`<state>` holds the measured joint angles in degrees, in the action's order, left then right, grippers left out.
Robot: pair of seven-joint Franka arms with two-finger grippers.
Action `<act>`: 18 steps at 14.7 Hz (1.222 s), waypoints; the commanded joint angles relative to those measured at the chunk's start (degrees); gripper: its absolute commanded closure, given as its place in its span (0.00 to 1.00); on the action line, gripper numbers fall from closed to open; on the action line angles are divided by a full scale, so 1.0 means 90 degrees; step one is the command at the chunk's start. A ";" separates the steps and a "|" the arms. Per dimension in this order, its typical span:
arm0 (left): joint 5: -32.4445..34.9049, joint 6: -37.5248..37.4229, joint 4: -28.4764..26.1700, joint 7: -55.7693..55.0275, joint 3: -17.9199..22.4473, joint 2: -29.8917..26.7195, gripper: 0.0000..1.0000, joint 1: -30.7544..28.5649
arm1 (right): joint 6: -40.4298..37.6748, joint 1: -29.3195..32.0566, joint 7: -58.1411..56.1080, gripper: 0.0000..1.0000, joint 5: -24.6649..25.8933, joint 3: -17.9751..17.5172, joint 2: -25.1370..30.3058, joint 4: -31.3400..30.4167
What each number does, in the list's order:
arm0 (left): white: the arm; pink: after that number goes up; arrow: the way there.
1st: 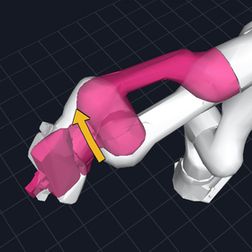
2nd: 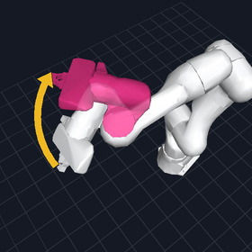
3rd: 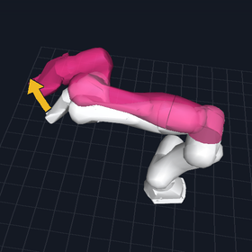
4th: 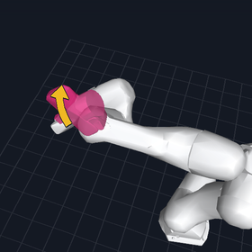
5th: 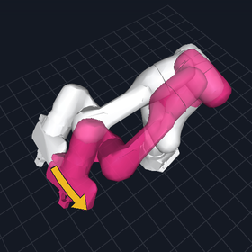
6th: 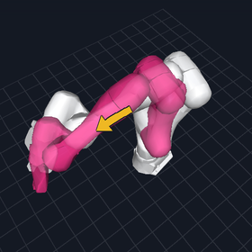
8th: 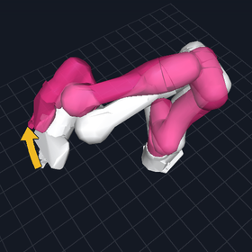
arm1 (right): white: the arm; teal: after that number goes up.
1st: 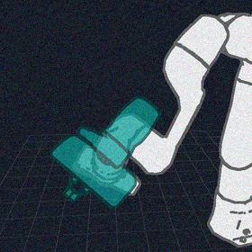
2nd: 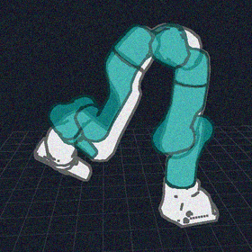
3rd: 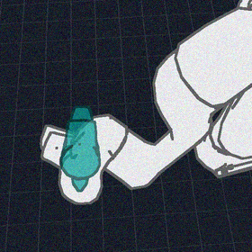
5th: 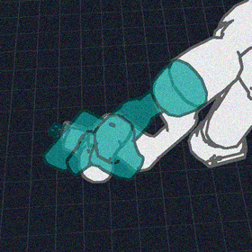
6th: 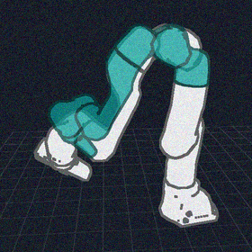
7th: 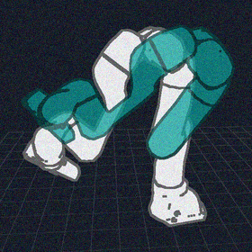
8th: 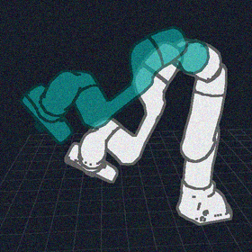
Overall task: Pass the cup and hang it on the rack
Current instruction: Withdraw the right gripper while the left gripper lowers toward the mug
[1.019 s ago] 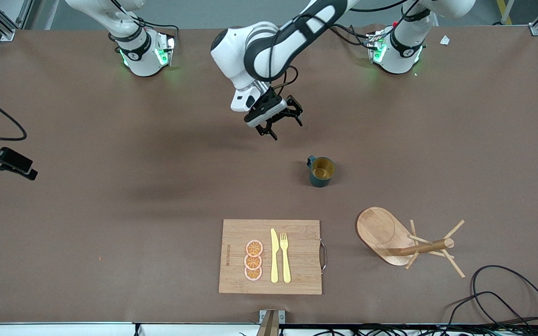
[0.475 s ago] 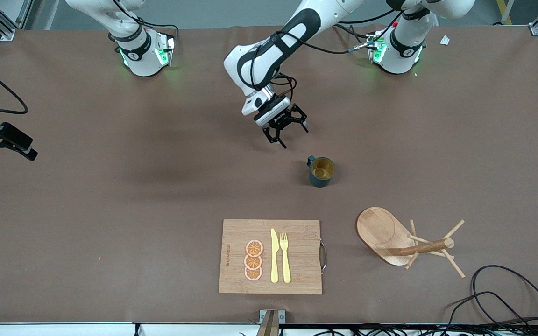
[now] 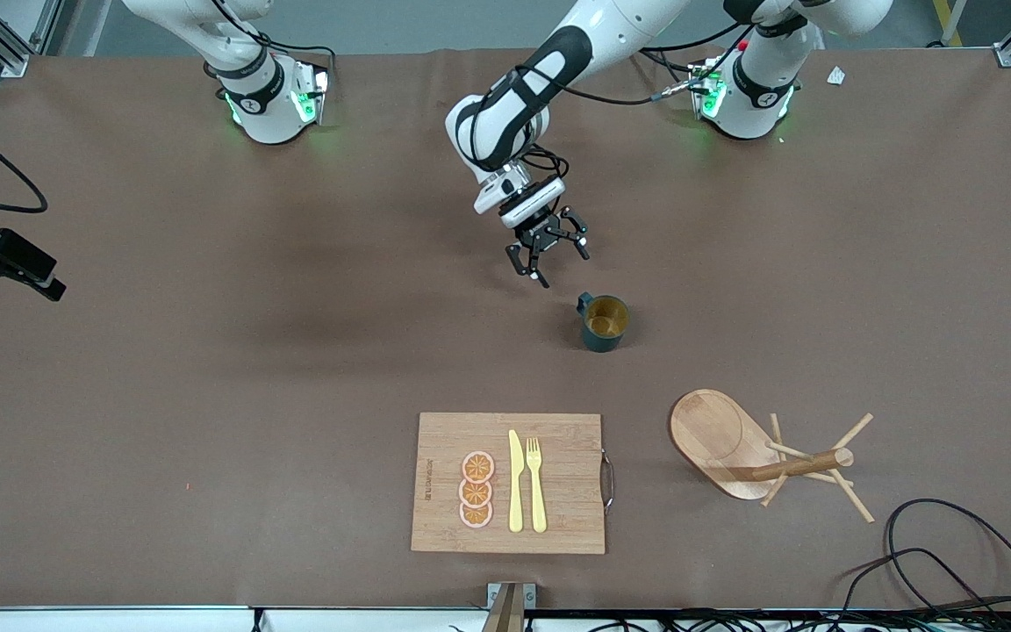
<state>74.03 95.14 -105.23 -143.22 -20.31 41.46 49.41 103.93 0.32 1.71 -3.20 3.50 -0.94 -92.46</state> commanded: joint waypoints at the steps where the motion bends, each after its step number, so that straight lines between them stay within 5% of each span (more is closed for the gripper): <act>1: 0.0571 0.0044 -0.0377 -0.0268 0.0039 0.0080 0.00 -0.0060 | -0.0054 -0.0181 0.0044 0.00 0.0033 0.0109 0.0114 -0.0068; 12: 0.1325 0.0044 -0.0593 -0.0367 0.0147 0.0306 0.00 -0.0373 | -0.0562 -0.0231 -0.0024 0.00 0.0082 0.0236 0.0065 0.0118; 18: 0.1501 0.0093 -0.0183 -0.0210 0.0147 0.0559 0.00 -0.0646 | -0.0533 -0.0173 -0.0004 0.00 0.0082 0.0236 0.0026 0.0118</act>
<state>86.21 95.66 -108.95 -145.79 -18.98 44.61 43.85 99.39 -1.46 1.71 -2.99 5.59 -0.96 -91.31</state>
